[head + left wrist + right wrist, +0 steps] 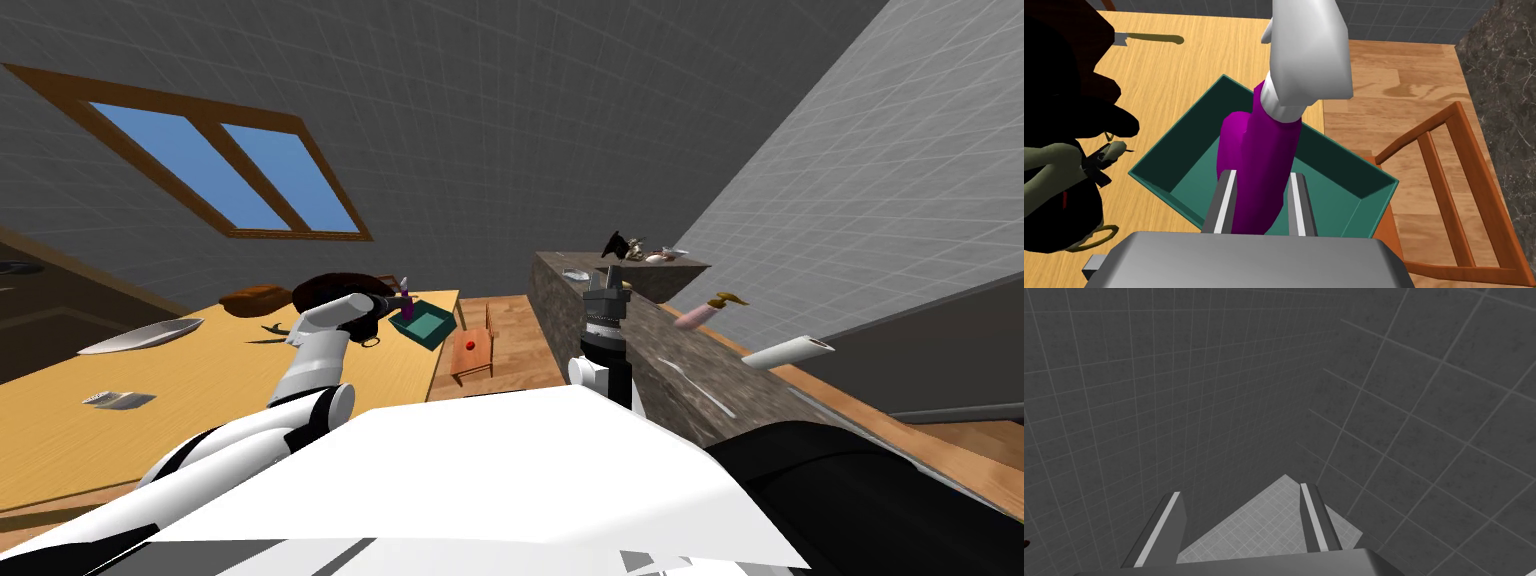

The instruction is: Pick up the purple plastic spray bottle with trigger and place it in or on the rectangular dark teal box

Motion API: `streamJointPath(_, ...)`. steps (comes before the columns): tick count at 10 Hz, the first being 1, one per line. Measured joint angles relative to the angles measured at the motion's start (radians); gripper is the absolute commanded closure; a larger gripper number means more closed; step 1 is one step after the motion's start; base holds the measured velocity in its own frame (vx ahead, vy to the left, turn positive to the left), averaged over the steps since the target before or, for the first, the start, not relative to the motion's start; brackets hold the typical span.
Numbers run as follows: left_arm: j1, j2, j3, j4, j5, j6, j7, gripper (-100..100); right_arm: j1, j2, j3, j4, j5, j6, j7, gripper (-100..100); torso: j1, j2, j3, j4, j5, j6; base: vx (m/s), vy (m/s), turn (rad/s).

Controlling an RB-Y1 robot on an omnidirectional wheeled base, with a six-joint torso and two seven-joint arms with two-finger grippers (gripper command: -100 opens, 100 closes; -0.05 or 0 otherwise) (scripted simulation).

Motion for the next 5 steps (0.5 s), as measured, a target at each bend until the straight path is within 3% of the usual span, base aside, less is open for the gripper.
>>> streamJointPath(1, -0.004, 0.001, 0.0, 0.0, 0.001, 0.002, 0.004, -100, 0.0, 0.0, 0.0, 0.0, 0.0, 0.0, 0.0, 0, -0.002, 0.003, 0.001, 0.0, 0.0, -0.003, 0.01, 0.009, 0.004)
streamJointPath(5, -0.004, 0.001, 0.0, -0.001, 0.001, 0.002, 0.004, -100, 0.0, 0.0, 0.0, 0.0, 0.0, 0.0, 0.0, 0, -0.005, 0.008, 0.004, 0.001, -0.001, -0.003, 0.0, 0.0, 0.0)
